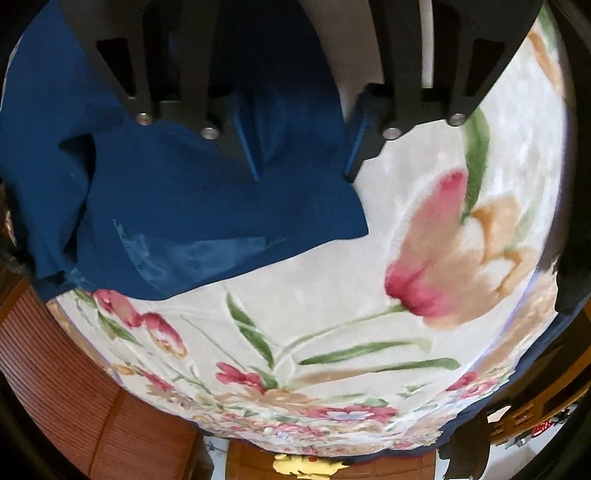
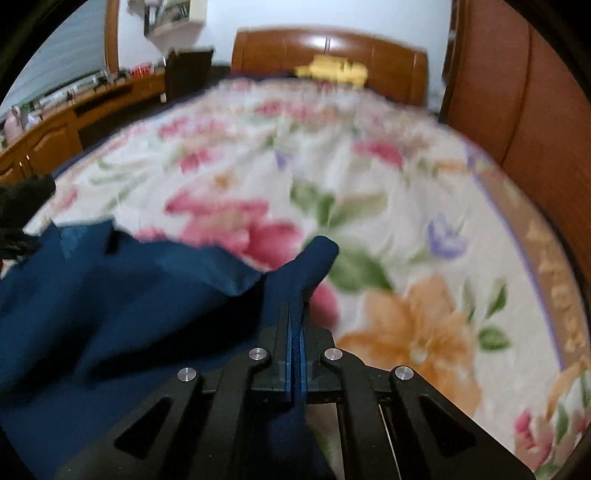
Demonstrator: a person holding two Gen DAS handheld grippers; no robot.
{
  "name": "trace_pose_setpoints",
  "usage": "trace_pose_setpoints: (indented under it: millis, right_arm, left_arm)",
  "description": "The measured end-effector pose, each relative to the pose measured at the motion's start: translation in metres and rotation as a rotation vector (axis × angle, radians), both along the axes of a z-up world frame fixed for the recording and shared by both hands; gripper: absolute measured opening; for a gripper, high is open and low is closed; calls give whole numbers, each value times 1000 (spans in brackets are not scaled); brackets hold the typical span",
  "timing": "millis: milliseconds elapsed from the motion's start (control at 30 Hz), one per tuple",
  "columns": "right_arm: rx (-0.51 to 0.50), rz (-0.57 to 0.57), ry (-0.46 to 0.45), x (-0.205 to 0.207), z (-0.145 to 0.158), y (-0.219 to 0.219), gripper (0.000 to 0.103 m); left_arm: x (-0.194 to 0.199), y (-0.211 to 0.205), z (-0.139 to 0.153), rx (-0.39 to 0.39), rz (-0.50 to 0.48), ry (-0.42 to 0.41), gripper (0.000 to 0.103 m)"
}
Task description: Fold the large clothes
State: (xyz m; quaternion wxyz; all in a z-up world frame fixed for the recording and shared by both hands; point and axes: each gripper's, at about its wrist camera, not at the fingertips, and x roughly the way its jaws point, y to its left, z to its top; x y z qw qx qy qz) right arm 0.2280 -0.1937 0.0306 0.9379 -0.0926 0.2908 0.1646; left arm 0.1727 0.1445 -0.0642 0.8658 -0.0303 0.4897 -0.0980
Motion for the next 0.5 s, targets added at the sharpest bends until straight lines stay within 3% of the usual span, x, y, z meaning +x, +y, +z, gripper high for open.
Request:
trace_pose_setpoints:
  millis: [33,100,167,267,333,500]
  right_arm:
    - [3,-5,-33,-4,6,-3,2]
    - [11,-26,-70,-8,14,-12,2]
    - [12,-45,-78,-9,17,-21,2]
    - [-1,-89,-81,-9,14,-31,2]
    - [-2,-146,-93,-11,13,-37,2]
    - [-35,-238,16,6,-8,-36,2]
  left_arm:
    - [0,0,0,-1,-3,-1,32]
    - [1,1,1,2,-10,-4,12]
    - [-1,2,5,5,-19,-18,7]
    - [-11,9,23,31,35,-125,4]
    - [-16,22,37,1,96,-189,4]
    - [-15,23,42,58,109,-207,4]
